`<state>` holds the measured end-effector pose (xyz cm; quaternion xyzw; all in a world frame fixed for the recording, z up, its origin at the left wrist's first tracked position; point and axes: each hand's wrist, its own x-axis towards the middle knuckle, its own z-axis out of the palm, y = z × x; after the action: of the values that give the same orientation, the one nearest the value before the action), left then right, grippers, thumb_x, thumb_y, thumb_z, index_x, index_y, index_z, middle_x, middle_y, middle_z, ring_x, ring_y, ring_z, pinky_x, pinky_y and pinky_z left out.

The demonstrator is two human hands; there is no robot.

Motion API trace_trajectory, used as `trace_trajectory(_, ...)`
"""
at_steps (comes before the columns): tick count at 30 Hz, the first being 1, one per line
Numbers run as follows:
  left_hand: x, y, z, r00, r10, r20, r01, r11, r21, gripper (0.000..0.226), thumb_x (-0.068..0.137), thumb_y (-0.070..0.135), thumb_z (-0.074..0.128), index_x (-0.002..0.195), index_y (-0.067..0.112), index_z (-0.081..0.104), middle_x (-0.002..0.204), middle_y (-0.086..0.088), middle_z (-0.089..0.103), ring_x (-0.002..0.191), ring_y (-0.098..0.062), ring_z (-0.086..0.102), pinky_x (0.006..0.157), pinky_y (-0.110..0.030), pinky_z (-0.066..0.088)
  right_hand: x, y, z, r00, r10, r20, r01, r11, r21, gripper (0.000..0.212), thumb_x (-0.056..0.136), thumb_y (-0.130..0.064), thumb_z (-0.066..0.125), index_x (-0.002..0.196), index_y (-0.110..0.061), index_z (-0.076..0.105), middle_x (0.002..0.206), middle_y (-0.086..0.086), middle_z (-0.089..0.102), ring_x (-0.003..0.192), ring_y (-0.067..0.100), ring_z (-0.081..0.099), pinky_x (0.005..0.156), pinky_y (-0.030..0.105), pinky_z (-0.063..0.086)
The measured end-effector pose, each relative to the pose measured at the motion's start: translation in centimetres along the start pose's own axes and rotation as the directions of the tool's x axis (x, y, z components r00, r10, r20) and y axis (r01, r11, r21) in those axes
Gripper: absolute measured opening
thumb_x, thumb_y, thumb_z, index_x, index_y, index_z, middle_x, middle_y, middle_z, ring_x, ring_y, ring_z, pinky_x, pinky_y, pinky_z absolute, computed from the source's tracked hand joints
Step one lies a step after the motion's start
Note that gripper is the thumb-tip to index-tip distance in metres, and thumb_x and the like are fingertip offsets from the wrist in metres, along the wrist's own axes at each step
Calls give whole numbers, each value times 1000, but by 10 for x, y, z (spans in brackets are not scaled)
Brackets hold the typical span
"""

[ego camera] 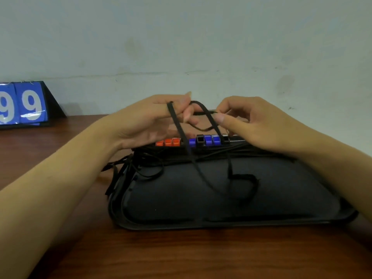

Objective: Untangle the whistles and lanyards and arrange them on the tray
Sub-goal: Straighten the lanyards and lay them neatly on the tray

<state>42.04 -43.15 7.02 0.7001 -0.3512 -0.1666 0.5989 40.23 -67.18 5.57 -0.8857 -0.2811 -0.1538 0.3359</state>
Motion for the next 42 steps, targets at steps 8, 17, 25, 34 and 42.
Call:
trace_trajectory(8,-13,4,-25,983,-127,129,122,991,51,32,77,46,80,75,17,65,88,-18,62,102,-32,57,88,-42,55,1,3,-10,999,39,-35,-35,993,115,20,102,-33,55,92,-27,71,82,-3,68,73,15,69,75,31,62)
trace_trajectory(17,-6,-3,-19,960,-238,148,255,960,-111,59,77,2,69,128,22,45,133,-25,59,107,-36,61,86,-44,55,2,7,-4,998,-11,65,5,995,95,27,104,-21,52,128,-32,56,86,-6,74,82,14,70,85,35,57)
trace_trajectory(25,3,-8,17,974,-214,75,155,870,469,37,97,47,54,114,19,70,76,2,66,72,-11,47,68,-26,34,-5,-2,2,987,-66,144,59,997,50,32,101,-31,55,132,-34,46,88,-7,76,88,11,70,86,29,48)
trace_trajectory(34,-2,0,1,981,-193,-28,185,875,447,39,100,49,43,78,21,60,59,3,40,63,-17,37,66,-24,39,-3,2,0,992,-59,115,57,998,16,9,100,-28,56,106,-29,62,83,-9,74,84,10,67,85,36,52)
trace_trajectory(42,-1,-2,-3,987,-101,-123,159,684,712,29,99,42,57,84,27,77,95,11,76,90,-6,66,87,-32,43,-1,1,-1,999,-10,41,8,999,50,19,99,-23,60,116,-32,64,91,-11,78,76,8,70,82,23,55)
